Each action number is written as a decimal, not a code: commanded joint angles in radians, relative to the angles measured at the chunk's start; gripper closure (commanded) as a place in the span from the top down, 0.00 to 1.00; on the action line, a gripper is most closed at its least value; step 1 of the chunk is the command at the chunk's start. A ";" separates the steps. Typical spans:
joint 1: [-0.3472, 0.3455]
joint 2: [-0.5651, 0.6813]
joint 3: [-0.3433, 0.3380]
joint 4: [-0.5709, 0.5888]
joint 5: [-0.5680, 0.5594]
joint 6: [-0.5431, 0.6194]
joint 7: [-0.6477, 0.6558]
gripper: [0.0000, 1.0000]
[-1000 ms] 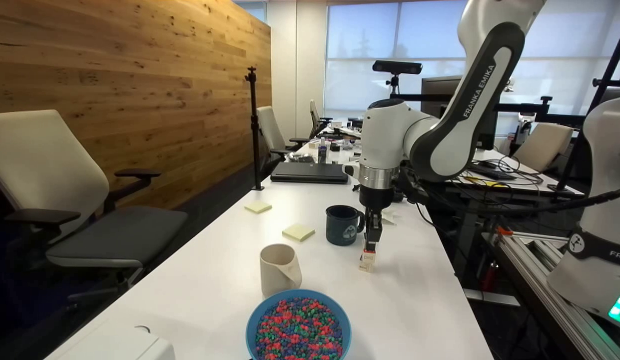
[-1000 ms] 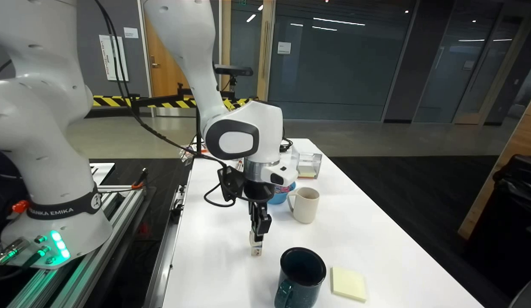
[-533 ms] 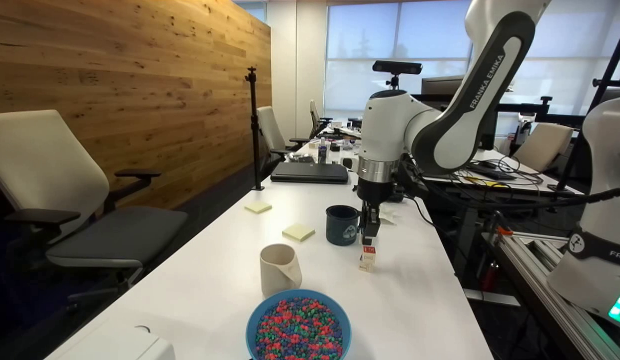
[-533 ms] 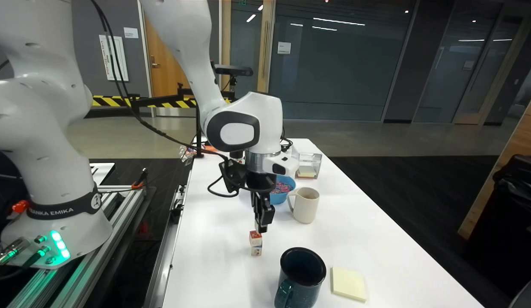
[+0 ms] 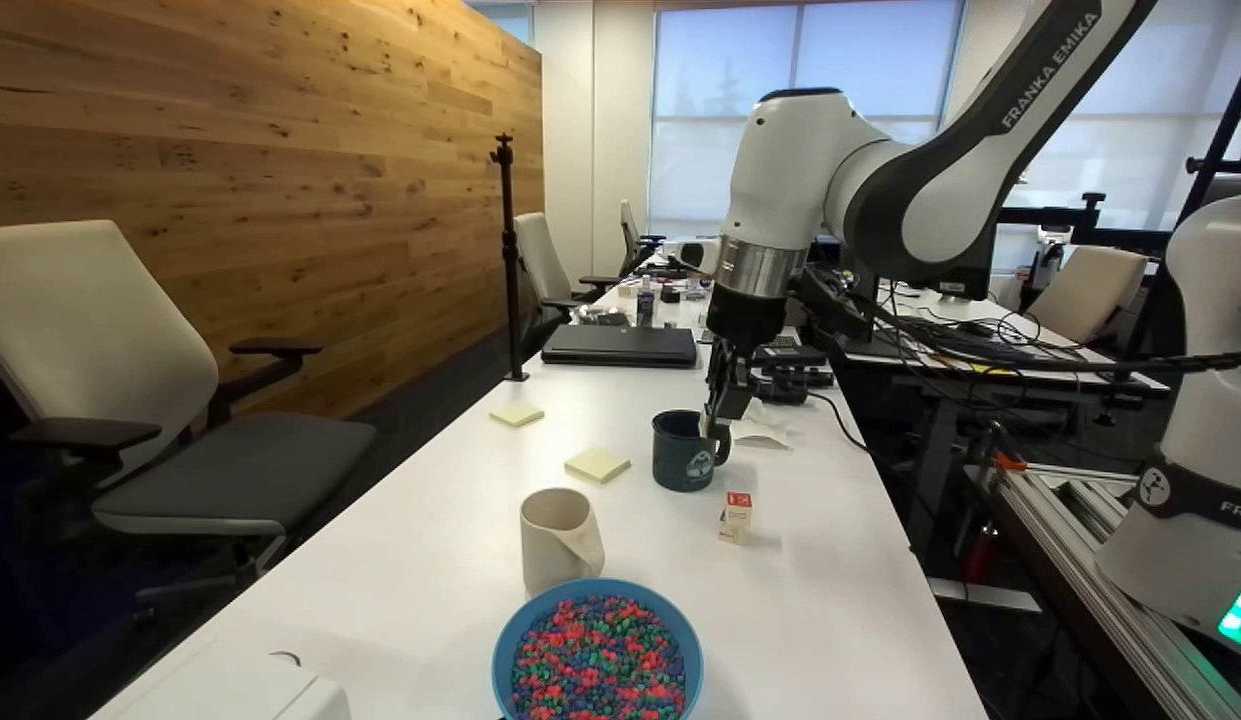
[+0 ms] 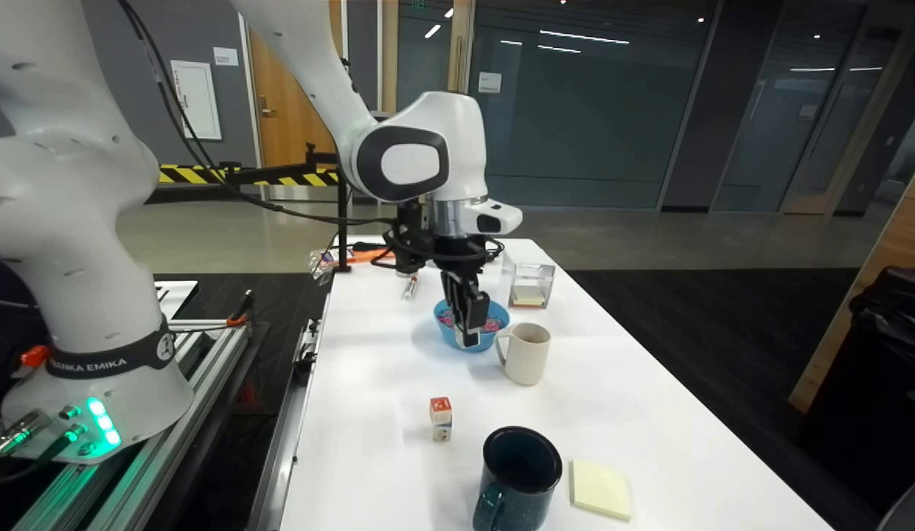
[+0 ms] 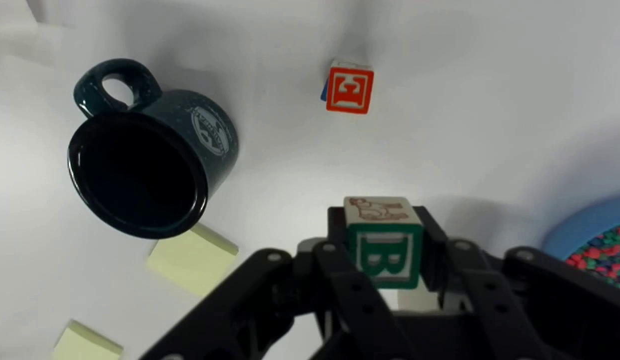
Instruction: Put one letter block into the white cup
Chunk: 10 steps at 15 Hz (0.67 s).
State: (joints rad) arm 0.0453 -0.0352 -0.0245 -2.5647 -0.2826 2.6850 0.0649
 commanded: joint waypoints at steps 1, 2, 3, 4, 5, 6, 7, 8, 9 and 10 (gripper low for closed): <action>-0.010 -0.069 0.034 -0.003 -0.012 -0.048 0.015 0.10; -0.011 -0.063 0.040 0.014 -0.009 -0.057 0.013 0.10; -0.012 -0.044 0.047 0.046 -0.011 -0.064 0.017 0.10; -0.013 -0.024 0.050 0.076 -0.014 -0.065 0.020 0.10; -0.012 0.009 0.053 0.123 -0.007 -0.067 0.015 0.10; -0.013 0.036 0.056 0.164 -0.015 -0.070 0.021 0.10; -0.011 0.064 0.057 0.204 -0.016 -0.074 0.021 0.10; -0.008 0.090 0.057 0.244 -0.021 -0.078 0.021 0.10; -0.003 0.119 0.057 0.283 -0.014 -0.084 0.012 0.10; 0.001 0.146 0.057 0.318 -0.013 -0.088 0.009 0.10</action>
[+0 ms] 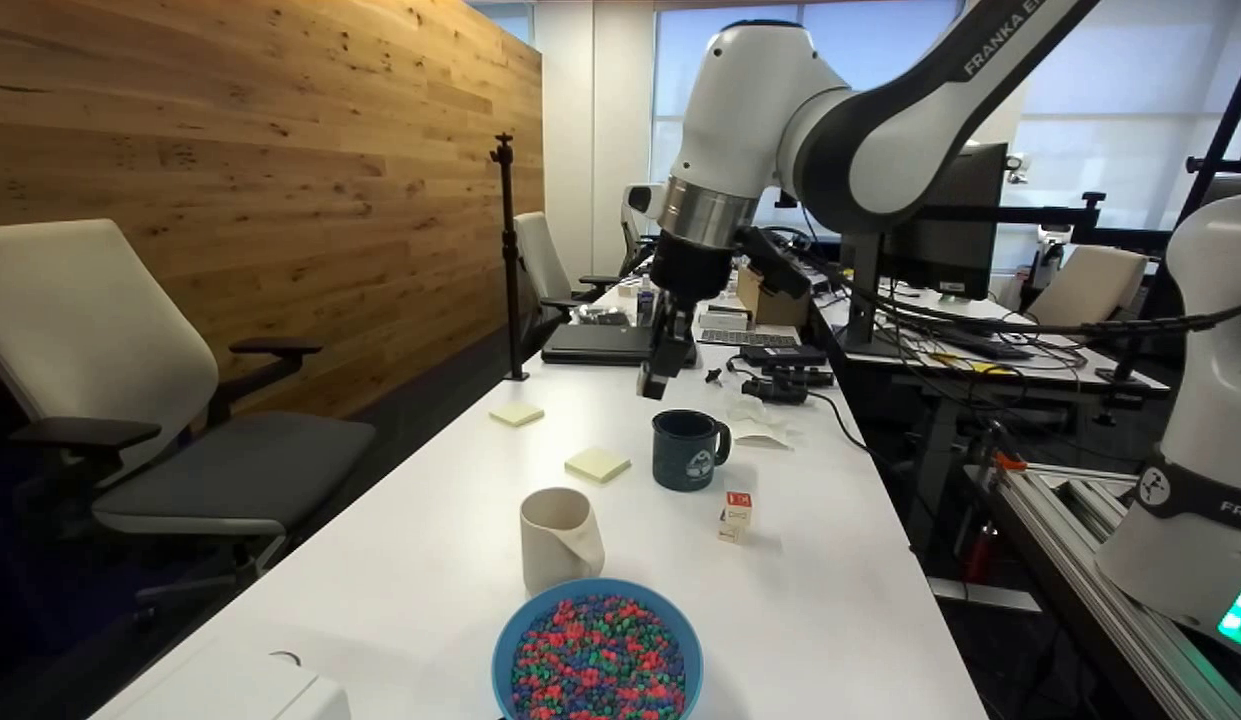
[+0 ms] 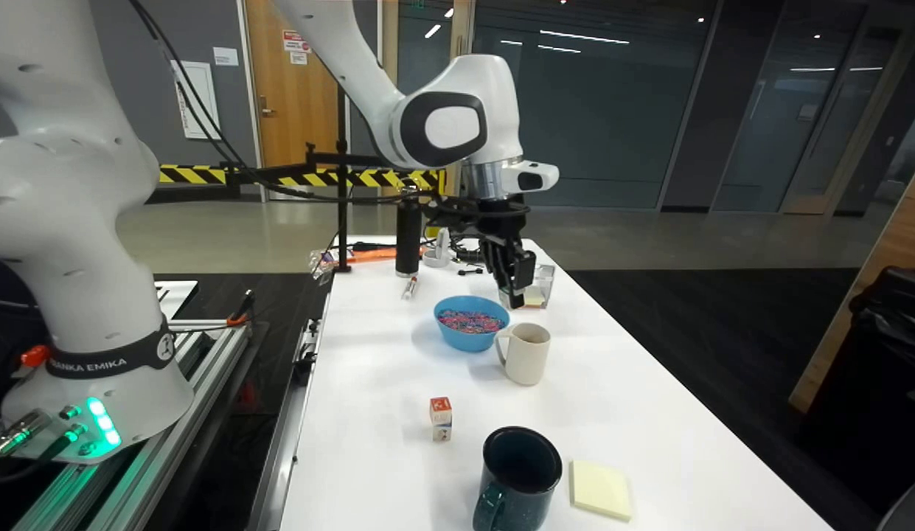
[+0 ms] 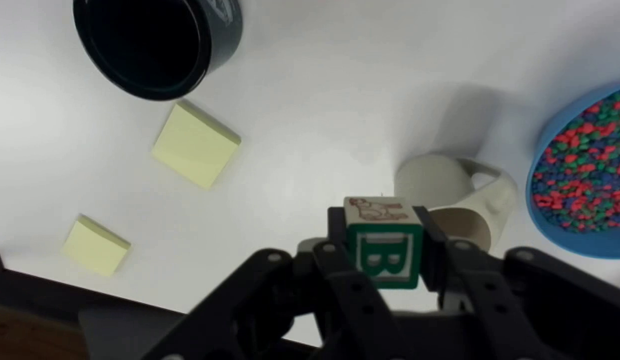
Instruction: Put one letter block into the white cup
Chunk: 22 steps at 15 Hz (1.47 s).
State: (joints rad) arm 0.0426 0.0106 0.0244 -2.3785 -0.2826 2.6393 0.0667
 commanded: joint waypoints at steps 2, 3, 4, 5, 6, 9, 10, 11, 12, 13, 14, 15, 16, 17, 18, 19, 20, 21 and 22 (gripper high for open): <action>0.014 0.152 0.008 0.196 -0.012 -0.057 0.005 0.10; 0.020 0.176 0.008 0.222 -0.010 -0.063 0.002 0.10; 0.029 0.201 0.009 0.247 -0.009 -0.068 0.001 0.10; 0.037 0.222 0.009 0.268 -0.010 -0.074 0.002 0.10; 0.048 0.246 0.010 0.291 -0.010 -0.081 0.001 0.10; 0.077 0.305 0.012 0.345 -0.009 -0.106 0.002 0.10; 0.084 0.322 0.013 0.360 -0.007 -0.113 -0.002 0.10; 0.093 0.338 0.012 0.374 -0.008 -0.122 -0.003 0.10; 0.100 0.352 0.011 0.387 -0.009 -0.130 -0.003 0.10; 0.105 0.364 0.011 0.398 -0.007 -0.142 -0.006 0.10; 0.110 0.376 0.009 0.408 -0.008 -0.148 -0.006 0.10; 0.114 0.385 0.008 0.417 -0.008 -0.155 -0.006 0.10; 0.116 0.394 0.008 0.425 -0.006 -0.162 -0.009 0.10; 0.119 0.401 0.007 0.432 -0.007 -0.169 -0.008 0.10; 0.119 0.408 0.007 0.440 -0.006 -0.176 -0.010 0.10; 0.120 0.415 0.006 0.447 -0.007 -0.180 -0.010 0.10; 0.122 0.421 0.005 0.454 -0.009 -0.186 -0.010 0.10; 0.122 0.429 0.005 0.462 -0.009 -0.190 -0.011 0.10; 0.123 0.437 0.005 0.472 -0.009 -0.196 -0.013 0.10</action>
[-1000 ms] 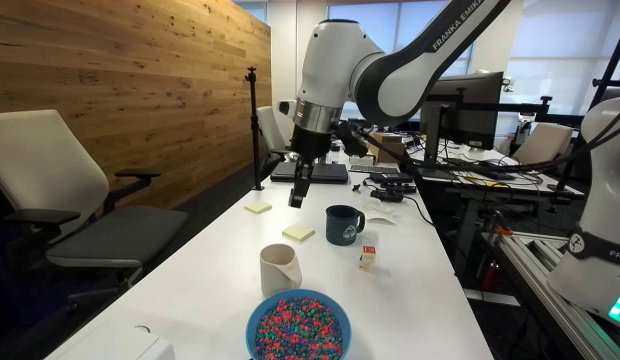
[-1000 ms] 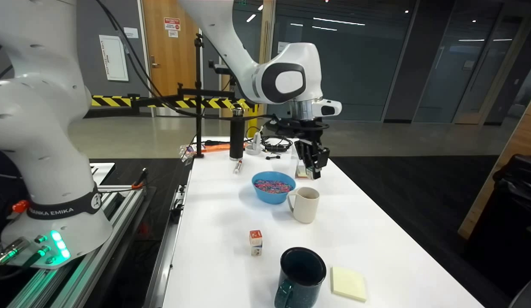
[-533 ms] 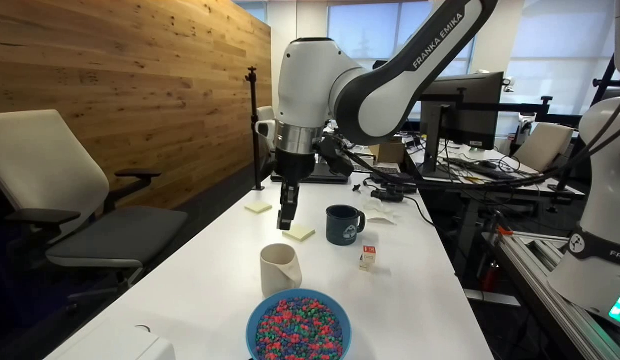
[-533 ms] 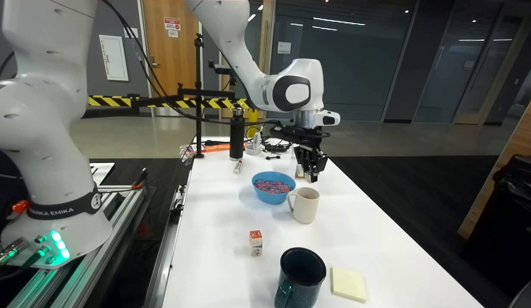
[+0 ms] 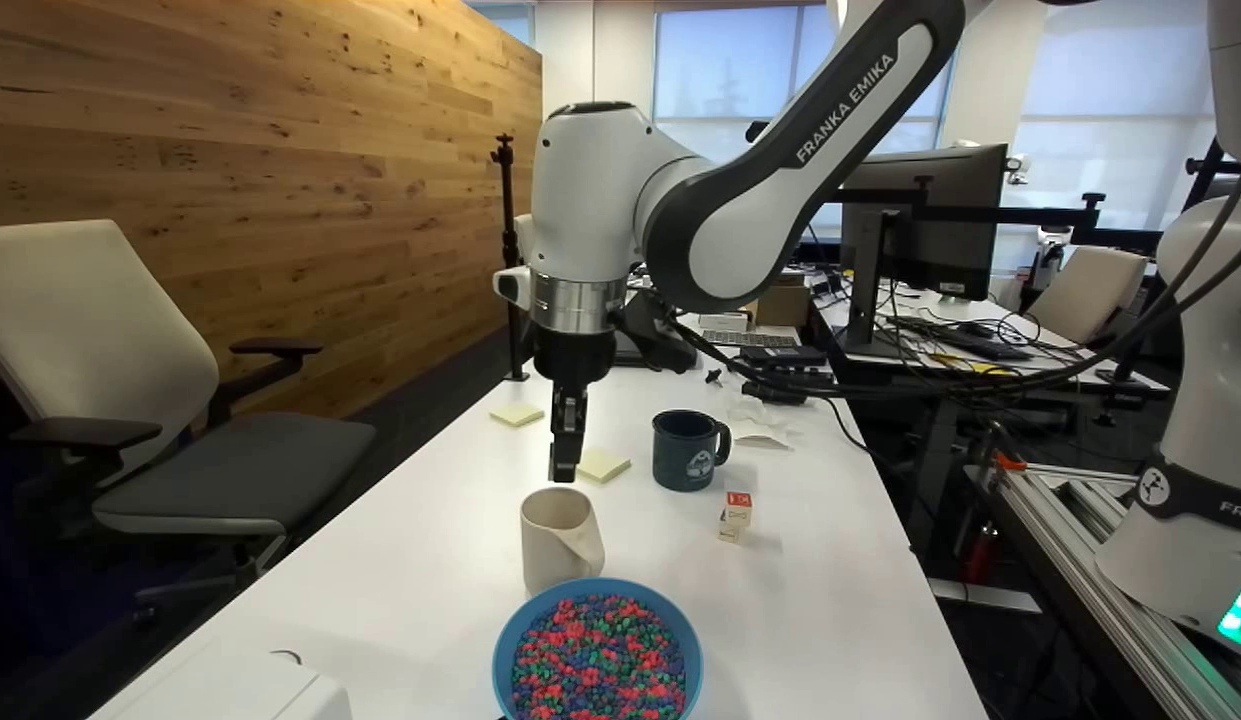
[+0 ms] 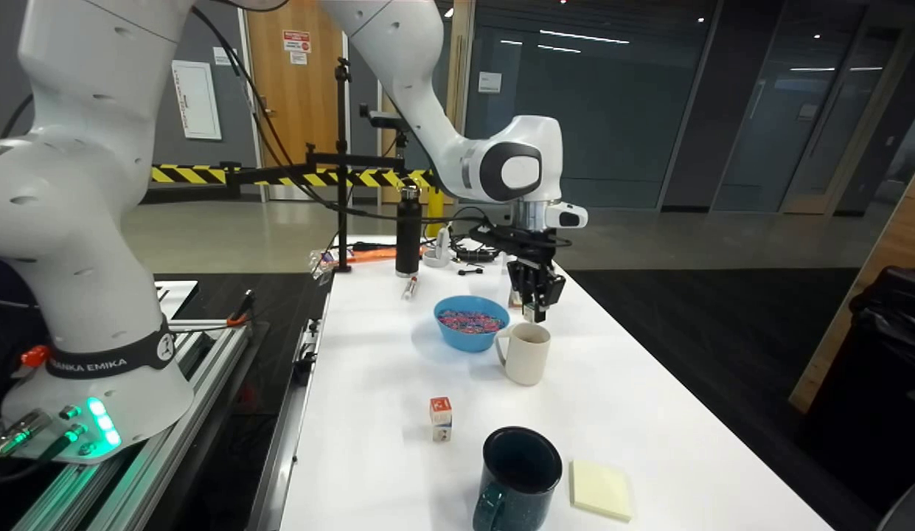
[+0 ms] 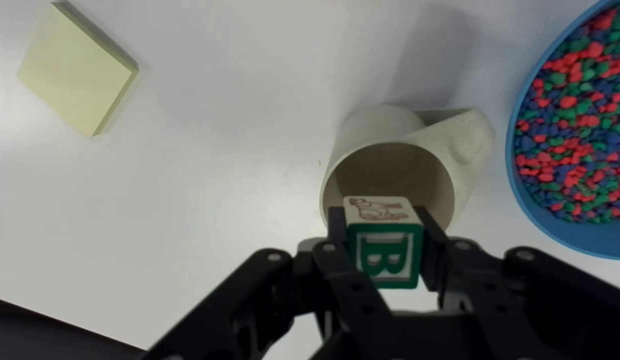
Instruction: Put one letter block into the white cup
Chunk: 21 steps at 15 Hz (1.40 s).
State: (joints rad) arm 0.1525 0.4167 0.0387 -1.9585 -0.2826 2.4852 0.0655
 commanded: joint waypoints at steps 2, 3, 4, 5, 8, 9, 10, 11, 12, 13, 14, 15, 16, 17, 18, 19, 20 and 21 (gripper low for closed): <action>0.015 0.048 -0.008 0.072 -0.007 -0.056 -0.015 0.10; 0.016 0.057 -0.007 0.083 -0.006 -0.063 -0.017 0.10; 0.018 0.065 -0.006 0.093 -0.005 -0.069 -0.018 0.10; 0.020 0.072 -0.005 0.102 -0.004 -0.075 -0.019 0.10; 0.024 0.094 -0.004 0.128 -0.001 -0.090 -0.021 0.10; 0.025 0.101 -0.003 0.140 0.000 -0.099 -0.023 0.10; 0.026 0.107 -0.003 0.148 0.001 -0.105 -0.024 0.10; 0.028 0.114 -0.004 0.158 0.000 -0.109 -0.024 0.10; 0.029 0.119 -0.003 0.167 0.002 -0.114 -0.026 0.10; 0.029 0.125 -0.002 0.175 0.003 -0.118 -0.027 0.10; 0.030 0.129 -0.001 0.182 0.004 -0.121 -0.029 0.10; 0.029 0.134 0.000 0.189 0.005 -0.125 -0.033 0.10; 0.028 0.138 0.001 0.196 0.008 -0.131 -0.039 0.10; 0.028 0.142 0.001 0.203 0.007 -0.135 -0.042 0.10; 0.028 0.145 0.001 0.208 0.005 -0.137 -0.045 0.10; 0.028 0.148 0.000 0.213 0.006 -0.140 -0.047 0.10; 0.028 0.151 0.000 0.217 0.005 -0.142 -0.049 0.10; 0.029 0.152 -0.001 0.220 0.004 -0.145 -0.049 0.10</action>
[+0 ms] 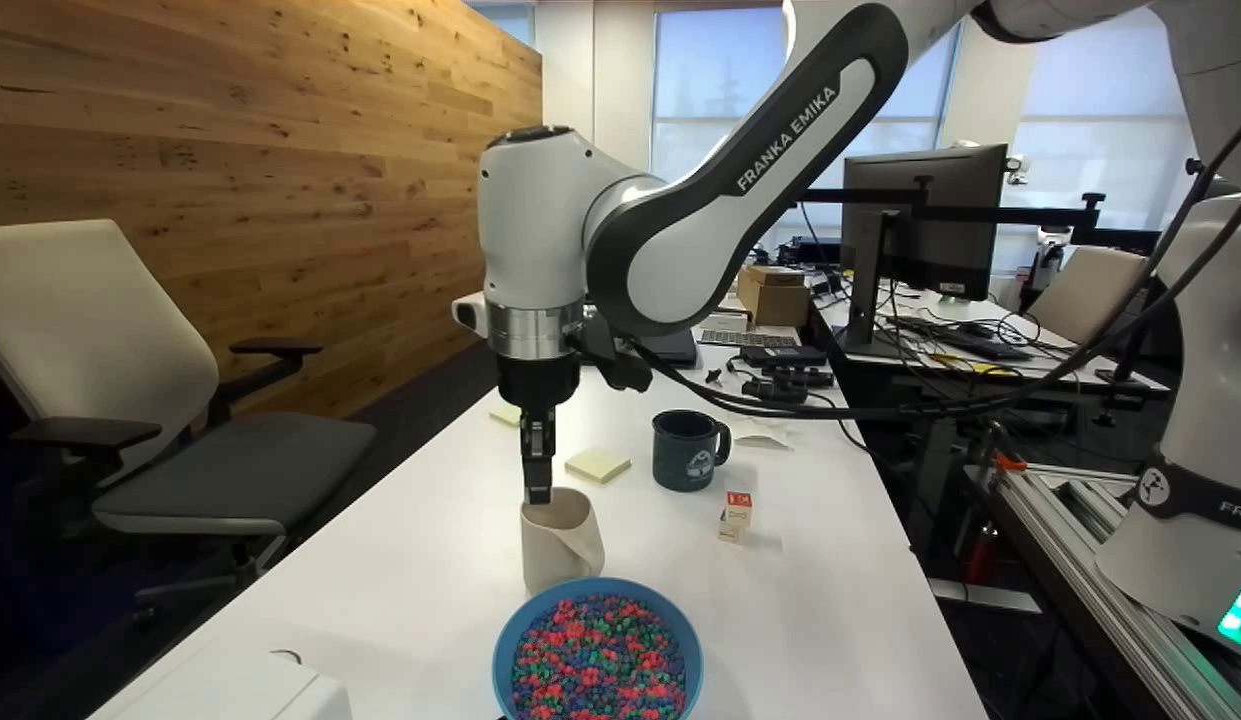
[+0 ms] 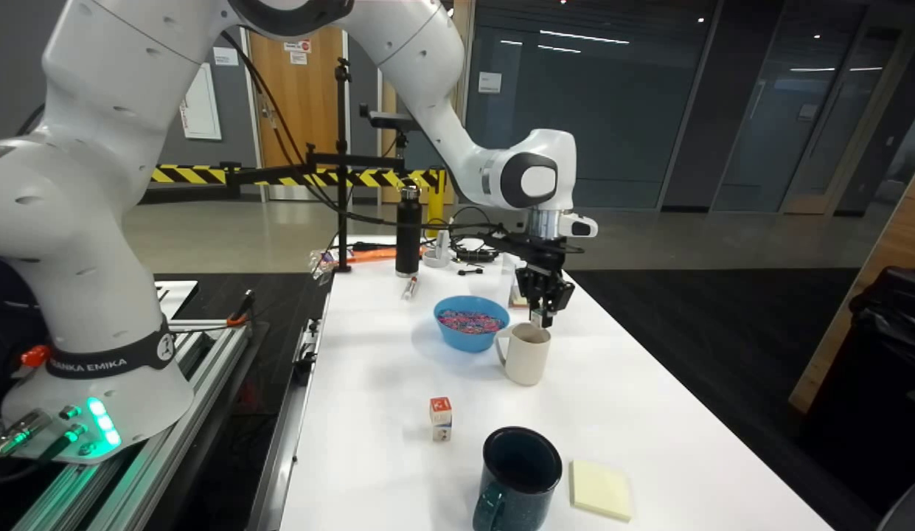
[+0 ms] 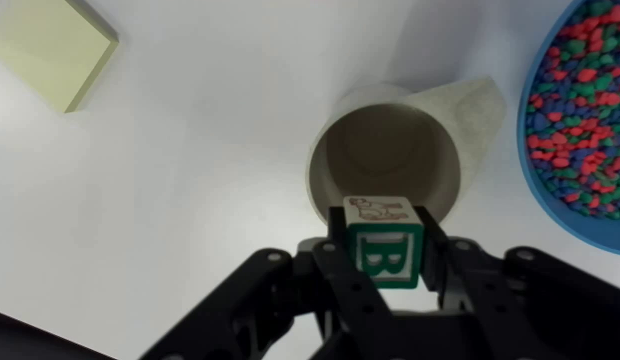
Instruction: Put one letter block into the white cup
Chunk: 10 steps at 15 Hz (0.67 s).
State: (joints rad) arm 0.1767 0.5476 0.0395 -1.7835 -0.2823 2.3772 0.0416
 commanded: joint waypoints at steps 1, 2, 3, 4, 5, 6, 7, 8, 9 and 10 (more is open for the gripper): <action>0.005 0.023 -0.002 0.048 0.004 -0.037 -0.026 0.10; 0.005 0.023 -0.002 0.051 0.004 -0.040 -0.026 0.10; 0.006 0.025 -0.002 0.053 0.004 -0.040 -0.025 0.10; 0.006 0.026 -0.002 0.055 0.004 -0.040 -0.025 0.10; 0.006 0.027 -0.002 0.057 0.004 -0.041 -0.025 0.10; 0.007 0.027 -0.003 0.057 0.004 -0.041 -0.022 0.10; 0.006 0.025 -0.001 0.052 0.007 -0.041 -0.023 0.10; 0.006 0.022 0.000 0.045 0.009 -0.040 -0.023 0.10; 0.008 0.019 0.000 0.039 0.006 -0.038 -0.020 0.10; 0.008 0.017 0.000 0.036 0.006 -0.039 -0.020 0.10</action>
State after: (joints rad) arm 0.1780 0.5611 0.0396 -1.7620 -0.2823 2.3685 0.0375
